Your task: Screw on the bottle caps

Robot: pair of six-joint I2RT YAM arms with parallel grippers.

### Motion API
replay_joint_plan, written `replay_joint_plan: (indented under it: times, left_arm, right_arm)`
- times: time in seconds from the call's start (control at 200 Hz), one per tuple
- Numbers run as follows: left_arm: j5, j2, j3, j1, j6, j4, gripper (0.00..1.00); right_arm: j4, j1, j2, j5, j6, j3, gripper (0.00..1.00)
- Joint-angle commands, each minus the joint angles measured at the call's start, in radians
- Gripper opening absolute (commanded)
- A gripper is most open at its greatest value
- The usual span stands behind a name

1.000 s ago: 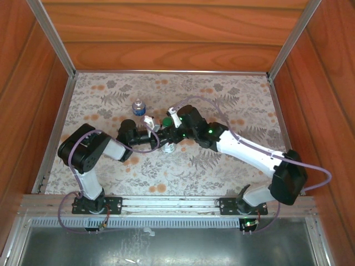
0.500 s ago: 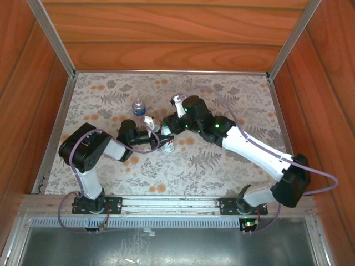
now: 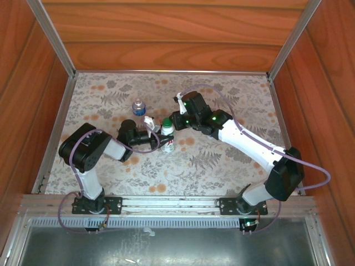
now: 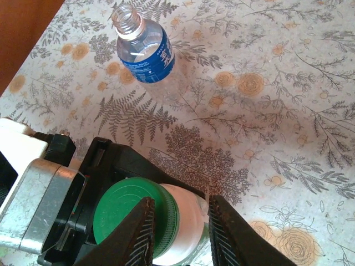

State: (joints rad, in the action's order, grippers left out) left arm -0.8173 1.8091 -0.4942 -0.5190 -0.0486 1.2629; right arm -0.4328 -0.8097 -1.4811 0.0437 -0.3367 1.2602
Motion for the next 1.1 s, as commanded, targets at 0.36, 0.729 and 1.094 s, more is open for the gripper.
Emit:
replay_joint_plan:
  times: [0.36, 0.729, 1.094]
  left_arm:
    - [-0.004, 0.012, -0.01, 0.005, 0.015, 0.013, 0.54]
    - [-0.011, 0.027, -0.02, 0.006, 0.01, 0.011, 0.54]
    - [-0.008, 0.031, -0.017, 0.006, 0.009, 0.01, 0.54]
  right_arm:
    - [-0.145, -0.018, -0.035, 0.017, 0.059, 0.12, 0.62]
    - [-0.296, -0.095, -0.171, 0.134, 0.055, 0.297, 0.61]
    - [-0.288, -0.102, -0.157, 0.095, 0.051, 0.279, 0.53]
